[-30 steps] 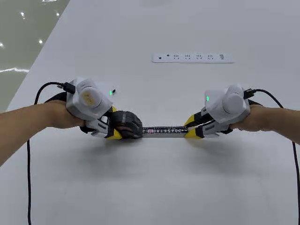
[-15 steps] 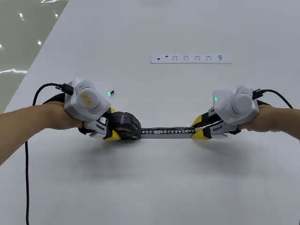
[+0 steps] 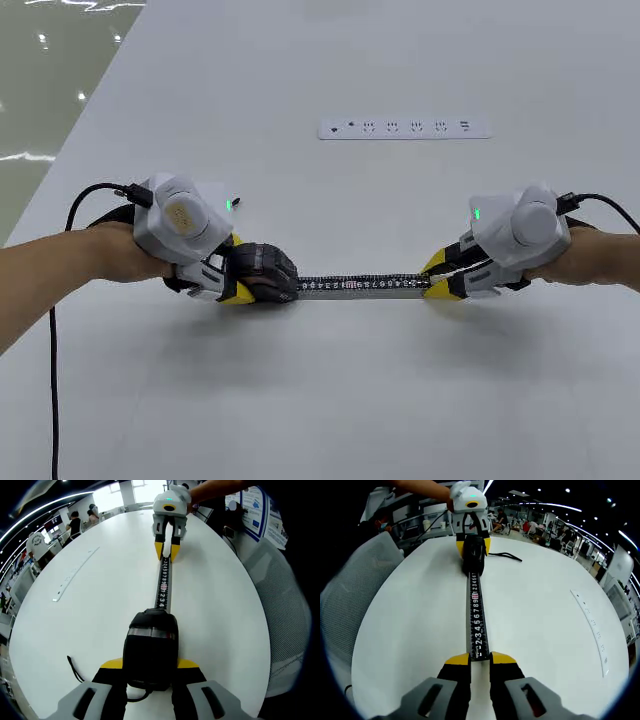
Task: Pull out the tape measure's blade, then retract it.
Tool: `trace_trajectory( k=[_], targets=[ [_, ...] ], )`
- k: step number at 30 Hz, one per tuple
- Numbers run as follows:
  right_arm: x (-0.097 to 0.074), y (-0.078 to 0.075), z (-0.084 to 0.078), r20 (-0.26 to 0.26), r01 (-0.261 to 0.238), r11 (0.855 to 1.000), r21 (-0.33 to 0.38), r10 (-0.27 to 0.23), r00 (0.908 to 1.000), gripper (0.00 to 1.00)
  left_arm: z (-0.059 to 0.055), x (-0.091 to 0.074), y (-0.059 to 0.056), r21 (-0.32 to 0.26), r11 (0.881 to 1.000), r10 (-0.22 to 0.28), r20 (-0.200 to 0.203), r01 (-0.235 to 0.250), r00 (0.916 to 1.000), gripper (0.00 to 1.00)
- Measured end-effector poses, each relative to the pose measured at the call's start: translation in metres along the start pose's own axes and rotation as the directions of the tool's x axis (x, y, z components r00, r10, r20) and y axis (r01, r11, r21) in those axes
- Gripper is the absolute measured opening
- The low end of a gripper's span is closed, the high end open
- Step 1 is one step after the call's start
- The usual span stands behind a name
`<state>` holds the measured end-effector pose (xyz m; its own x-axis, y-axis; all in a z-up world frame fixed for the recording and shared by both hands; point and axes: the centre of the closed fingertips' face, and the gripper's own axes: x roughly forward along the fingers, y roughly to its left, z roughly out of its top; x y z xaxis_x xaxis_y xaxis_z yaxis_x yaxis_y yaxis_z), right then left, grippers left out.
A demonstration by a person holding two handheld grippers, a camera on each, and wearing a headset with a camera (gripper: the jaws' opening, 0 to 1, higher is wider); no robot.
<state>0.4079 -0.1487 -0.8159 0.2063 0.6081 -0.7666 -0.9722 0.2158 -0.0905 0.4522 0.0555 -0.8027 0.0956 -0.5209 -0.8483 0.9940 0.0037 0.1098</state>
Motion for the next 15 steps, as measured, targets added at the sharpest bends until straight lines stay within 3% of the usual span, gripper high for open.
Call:
trace_trajectory(
  k=[15],
  targets=[
    [-0.015, -0.001, -0.021, -0.023, 0.02, 1.0, 0.017, -0.02, 0.9996, 0.11, 0.0, 0.0, 0.0, 0.001, 1.0, -0.002, -0.002, 0.002, 1.0, 0.31]
  ],
)
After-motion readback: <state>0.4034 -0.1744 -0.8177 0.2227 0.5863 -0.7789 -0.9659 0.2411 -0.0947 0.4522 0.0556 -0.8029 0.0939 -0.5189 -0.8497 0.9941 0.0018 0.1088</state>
